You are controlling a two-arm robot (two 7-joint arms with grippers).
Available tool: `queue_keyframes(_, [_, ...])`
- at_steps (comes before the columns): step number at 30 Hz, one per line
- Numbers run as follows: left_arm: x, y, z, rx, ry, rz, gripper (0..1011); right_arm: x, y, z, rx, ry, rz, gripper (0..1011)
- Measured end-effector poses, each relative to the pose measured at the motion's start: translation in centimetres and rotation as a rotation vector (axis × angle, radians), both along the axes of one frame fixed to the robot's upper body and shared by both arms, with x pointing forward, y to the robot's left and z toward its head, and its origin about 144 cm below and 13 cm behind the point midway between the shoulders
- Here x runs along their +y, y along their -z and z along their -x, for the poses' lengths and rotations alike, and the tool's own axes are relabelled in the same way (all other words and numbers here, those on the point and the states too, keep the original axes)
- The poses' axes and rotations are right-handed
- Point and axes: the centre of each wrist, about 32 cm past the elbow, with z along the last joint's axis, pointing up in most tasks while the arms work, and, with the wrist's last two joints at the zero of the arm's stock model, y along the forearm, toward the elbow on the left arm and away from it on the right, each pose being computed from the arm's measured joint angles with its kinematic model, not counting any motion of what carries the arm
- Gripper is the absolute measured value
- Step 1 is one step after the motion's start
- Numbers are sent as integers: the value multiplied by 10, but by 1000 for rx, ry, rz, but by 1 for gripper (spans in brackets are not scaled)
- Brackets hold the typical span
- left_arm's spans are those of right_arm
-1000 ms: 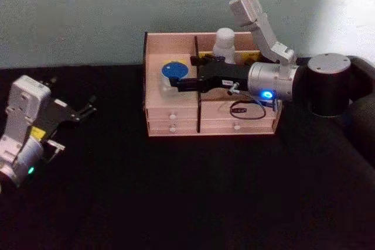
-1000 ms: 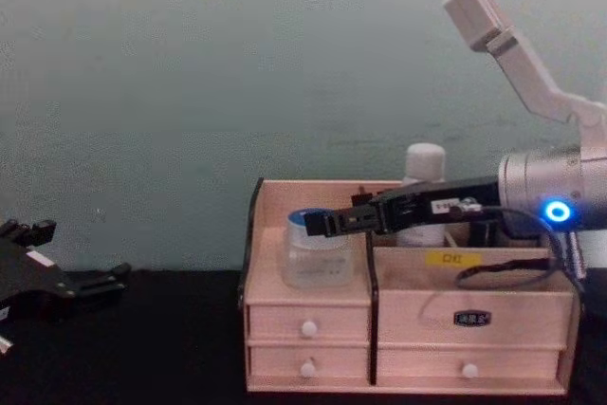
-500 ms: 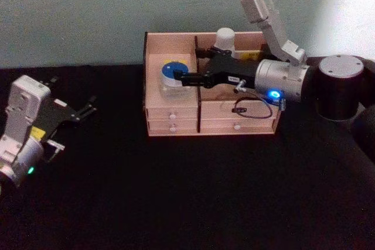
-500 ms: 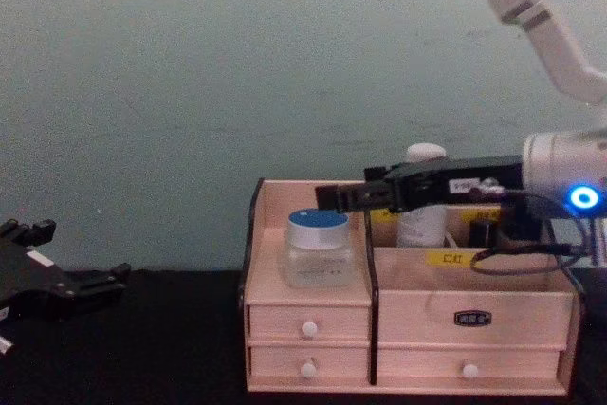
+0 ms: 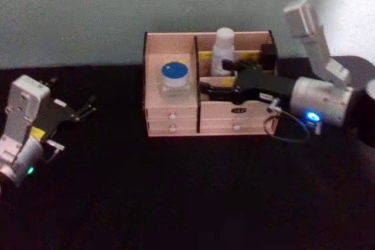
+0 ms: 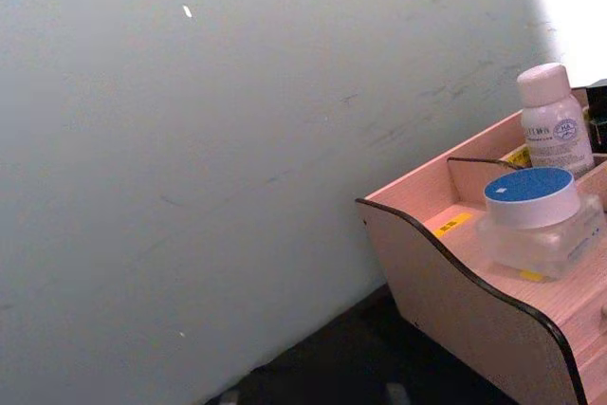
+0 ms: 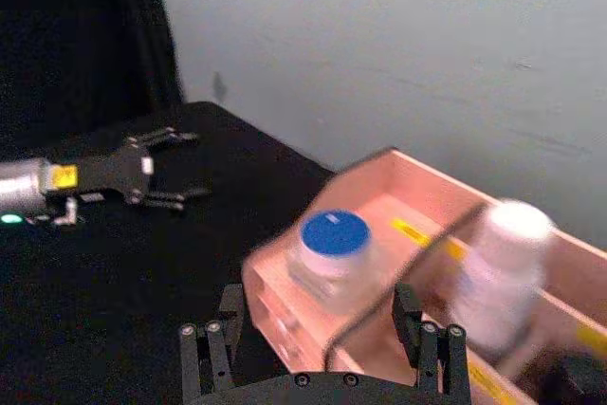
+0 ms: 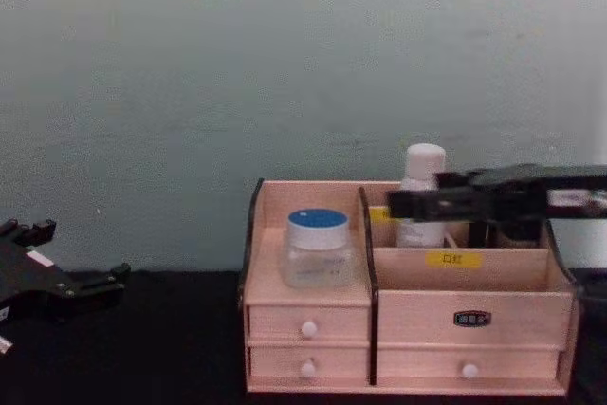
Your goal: Pick up the facial cleanser and watermelon frost from the table and place them into the tiered storage box.
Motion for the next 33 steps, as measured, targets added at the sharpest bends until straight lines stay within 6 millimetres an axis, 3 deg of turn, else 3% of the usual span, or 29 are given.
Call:
queue_keyframes(6, [0,0,0,0,0,0,1001,-26,0,26,-17,109,26,1003])
queue_keyframes(18, [0,0,0,0,0,0,1001,-65,6,50,-50,433,27,1002])
queue_keyframes(26, [0,0,0,0,0,0,1001,-75,18,57,-106,641,110,1003])
queue_keyframes(33, [0,0,0,0,0,0,1001,-74,37,59,-120,715,217,1003])
